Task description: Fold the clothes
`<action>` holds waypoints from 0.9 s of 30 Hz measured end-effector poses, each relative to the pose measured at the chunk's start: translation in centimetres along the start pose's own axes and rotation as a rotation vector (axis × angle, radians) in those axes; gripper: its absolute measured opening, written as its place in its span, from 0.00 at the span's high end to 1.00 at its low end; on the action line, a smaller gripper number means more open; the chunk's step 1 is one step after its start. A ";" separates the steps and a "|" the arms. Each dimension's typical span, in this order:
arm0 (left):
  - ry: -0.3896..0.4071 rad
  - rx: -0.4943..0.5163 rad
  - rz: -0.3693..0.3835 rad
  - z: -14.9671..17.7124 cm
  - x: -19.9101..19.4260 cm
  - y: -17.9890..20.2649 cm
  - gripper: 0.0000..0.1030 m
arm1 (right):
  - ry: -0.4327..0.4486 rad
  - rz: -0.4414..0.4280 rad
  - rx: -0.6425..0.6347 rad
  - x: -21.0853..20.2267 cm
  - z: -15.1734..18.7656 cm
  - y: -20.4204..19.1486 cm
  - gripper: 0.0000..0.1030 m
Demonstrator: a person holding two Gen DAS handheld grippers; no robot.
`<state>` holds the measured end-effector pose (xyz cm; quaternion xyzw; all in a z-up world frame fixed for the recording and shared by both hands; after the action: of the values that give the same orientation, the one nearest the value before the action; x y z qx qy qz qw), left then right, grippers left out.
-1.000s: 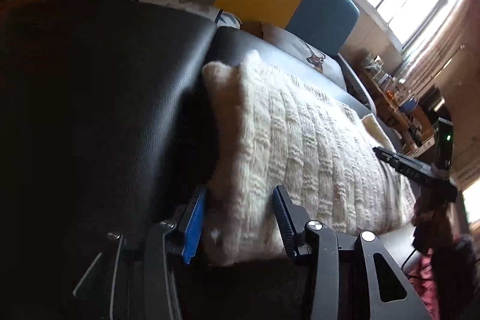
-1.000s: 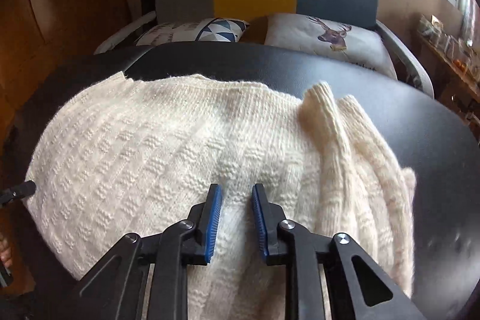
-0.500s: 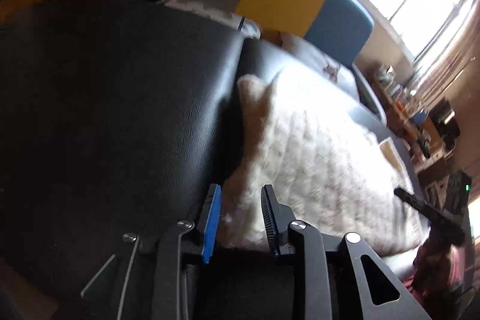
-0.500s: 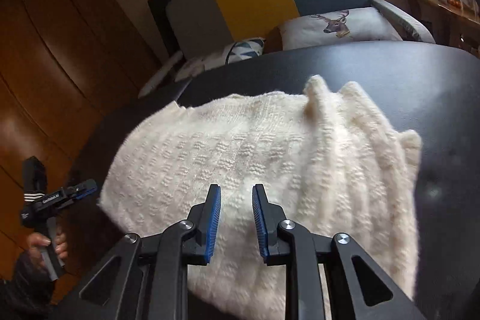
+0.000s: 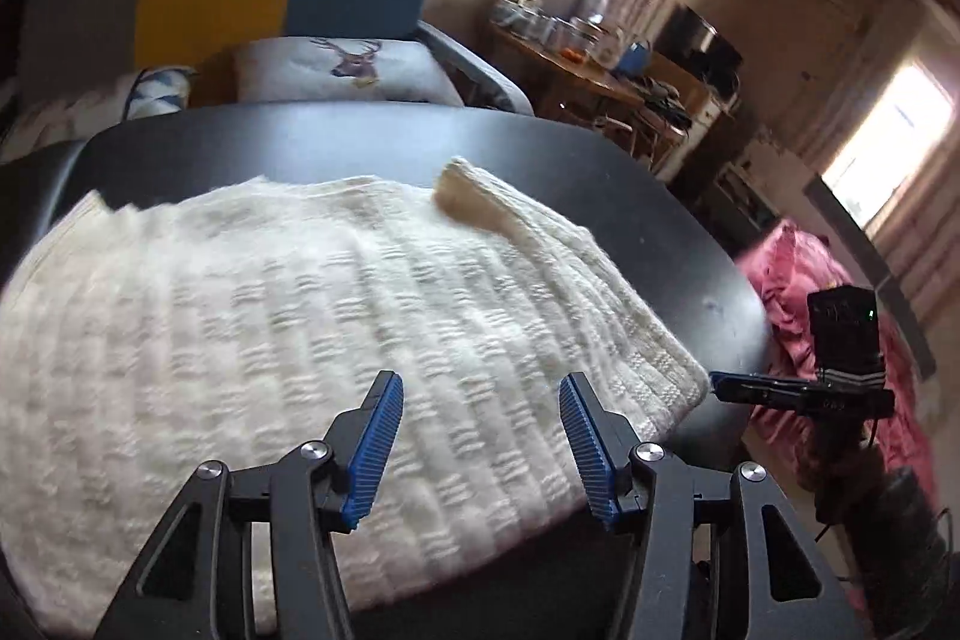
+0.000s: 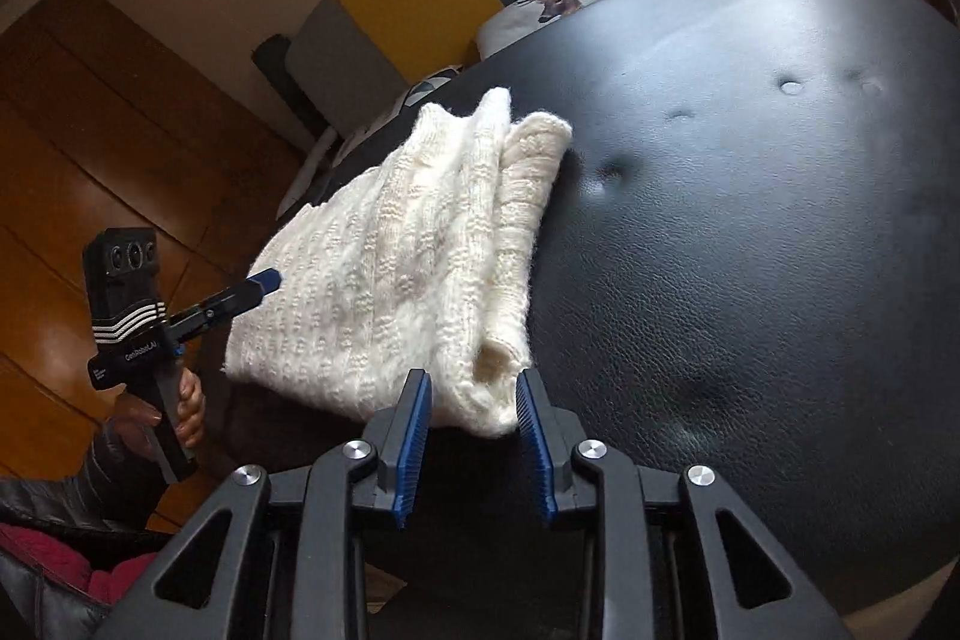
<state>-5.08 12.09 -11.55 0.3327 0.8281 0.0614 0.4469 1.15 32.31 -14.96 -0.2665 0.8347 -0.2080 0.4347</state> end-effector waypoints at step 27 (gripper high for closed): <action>-0.086 0.056 0.027 -3.1 6.3 2.2 0.46 | -0.419 -0.237 -0.153 4.4 2.9 -1.9 0.89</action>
<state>-8.77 18.16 -13.24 0.3585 0.8050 0.0298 0.4717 1.94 27.78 -18.07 -0.4318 0.7027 -0.1340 0.5494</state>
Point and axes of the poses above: each gripper's, at about its wrist camera, not at the fingertips, and x roughly the way its jaws point, y to its right, z to its underside, the point moved 9 cm from there along x, roughly the way its jaws point, and after that the axes turned 5 degrees about -x, right-handed, at the moved point
